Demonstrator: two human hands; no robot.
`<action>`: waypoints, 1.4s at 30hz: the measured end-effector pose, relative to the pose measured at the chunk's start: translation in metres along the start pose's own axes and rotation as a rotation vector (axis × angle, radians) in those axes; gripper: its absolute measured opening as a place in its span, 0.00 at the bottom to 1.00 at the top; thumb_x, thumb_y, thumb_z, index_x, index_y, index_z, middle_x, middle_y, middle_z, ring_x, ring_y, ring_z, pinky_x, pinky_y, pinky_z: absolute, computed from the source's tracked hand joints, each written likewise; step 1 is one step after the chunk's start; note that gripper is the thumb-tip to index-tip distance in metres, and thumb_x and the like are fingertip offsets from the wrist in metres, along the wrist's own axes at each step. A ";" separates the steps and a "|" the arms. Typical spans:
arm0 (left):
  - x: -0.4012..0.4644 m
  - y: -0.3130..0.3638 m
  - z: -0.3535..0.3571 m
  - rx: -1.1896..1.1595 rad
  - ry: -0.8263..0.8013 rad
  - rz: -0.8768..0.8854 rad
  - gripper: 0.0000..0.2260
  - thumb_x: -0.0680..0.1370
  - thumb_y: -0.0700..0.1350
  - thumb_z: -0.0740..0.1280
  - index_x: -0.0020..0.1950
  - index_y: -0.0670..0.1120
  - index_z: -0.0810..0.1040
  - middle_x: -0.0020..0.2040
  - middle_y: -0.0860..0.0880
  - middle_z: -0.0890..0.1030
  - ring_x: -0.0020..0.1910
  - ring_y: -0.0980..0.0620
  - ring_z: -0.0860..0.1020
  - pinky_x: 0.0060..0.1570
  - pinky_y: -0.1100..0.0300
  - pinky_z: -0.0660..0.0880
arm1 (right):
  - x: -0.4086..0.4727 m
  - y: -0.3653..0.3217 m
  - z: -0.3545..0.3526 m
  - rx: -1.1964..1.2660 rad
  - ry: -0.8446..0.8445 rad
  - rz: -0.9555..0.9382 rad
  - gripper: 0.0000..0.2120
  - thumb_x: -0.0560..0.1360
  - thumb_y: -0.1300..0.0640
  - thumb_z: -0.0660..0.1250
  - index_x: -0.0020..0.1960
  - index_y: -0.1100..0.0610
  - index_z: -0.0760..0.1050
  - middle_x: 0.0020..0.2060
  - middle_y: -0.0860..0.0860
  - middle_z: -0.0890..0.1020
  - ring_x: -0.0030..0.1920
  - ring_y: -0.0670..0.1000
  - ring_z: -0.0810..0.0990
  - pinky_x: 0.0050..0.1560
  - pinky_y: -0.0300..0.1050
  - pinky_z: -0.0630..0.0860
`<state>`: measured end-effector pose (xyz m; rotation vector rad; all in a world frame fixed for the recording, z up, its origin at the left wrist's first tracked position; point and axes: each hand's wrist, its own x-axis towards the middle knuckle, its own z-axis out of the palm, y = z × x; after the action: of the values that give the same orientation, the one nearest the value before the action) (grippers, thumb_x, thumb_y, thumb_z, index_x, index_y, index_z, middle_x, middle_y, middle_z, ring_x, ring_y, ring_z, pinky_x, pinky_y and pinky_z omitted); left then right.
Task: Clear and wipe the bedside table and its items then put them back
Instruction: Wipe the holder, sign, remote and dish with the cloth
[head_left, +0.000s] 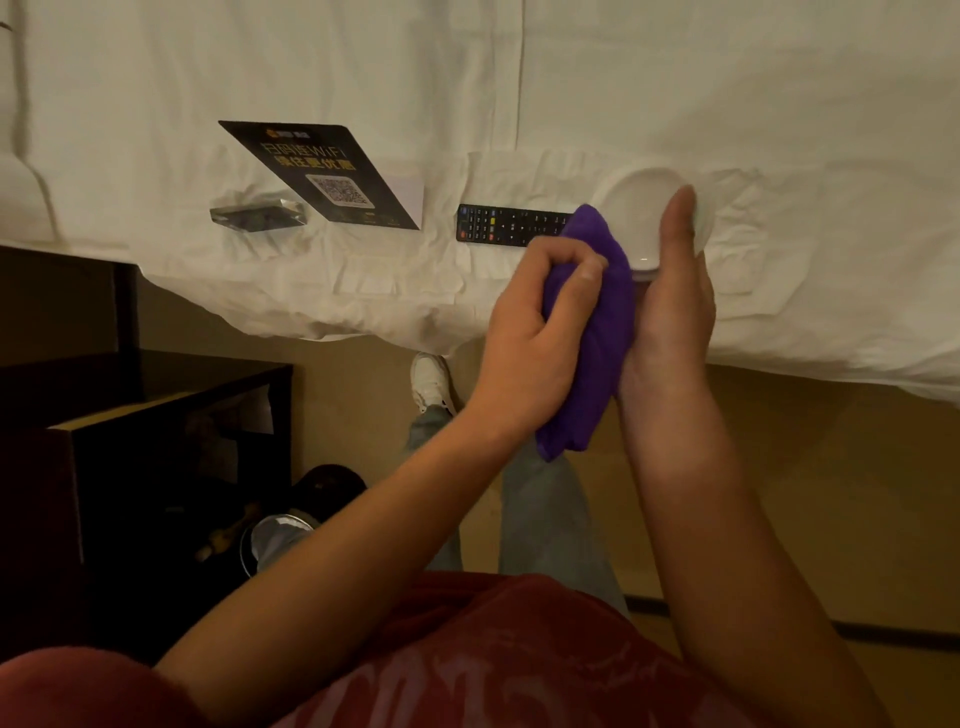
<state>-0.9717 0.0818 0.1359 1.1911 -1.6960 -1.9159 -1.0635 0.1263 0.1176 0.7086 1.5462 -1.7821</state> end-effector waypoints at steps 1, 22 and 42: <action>-0.002 -0.002 0.002 -0.017 0.006 -0.014 0.04 0.84 0.40 0.63 0.52 0.45 0.77 0.45 0.58 0.79 0.46 0.61 0.77 0.50 0.67 0.72 | 0.002 0.000 -0.002 0.007 -0.030 0.018 0.24 0.78 0.43 0.72 0.66 0.57 0.79 0.56 0.55 0.87 0.54 0.54 0.88 0.50 0.50 0.85; 0.034 0.013 -0.024 -0.131 0.037 -0.240 0.08 0.84 0.41 0.61 0.50 0.41 0.79 0.41 0.54 0.82 0.41 0.61 0.80 0.43 0.70 0.75 | -0.017 0.000 -0.008 -0.810 -0.328 -0.619 0.19 0.83 0.53 0.56 0.71 0.54 0.74 0.67 0.48 0.75 0.66 0.41 0.74 0.66 0.36 0.71; 0.043 0.010 -0.021 0.026 -0.056 -0.422 0.13 0.84 0.43 0.60 0.46 0.56 0.80 0.40 0.62 0.83 0.41 0.71 0.79 0.43 0.75 0.72 | -0.039 0.005 0.001 -0.941 -0.256 -0.925 0.21 0.76 0.49 0.70 0.65 0.58 0.81 0.59 0.53 0.82 0.61 0.51 0.80 0.63 0.43 0.77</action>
<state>-0.9849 0.0348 0.1306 1.6242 -1.5954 -2.1840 -1.0349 0.1298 0.1439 -0.7653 2.3974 -1.2898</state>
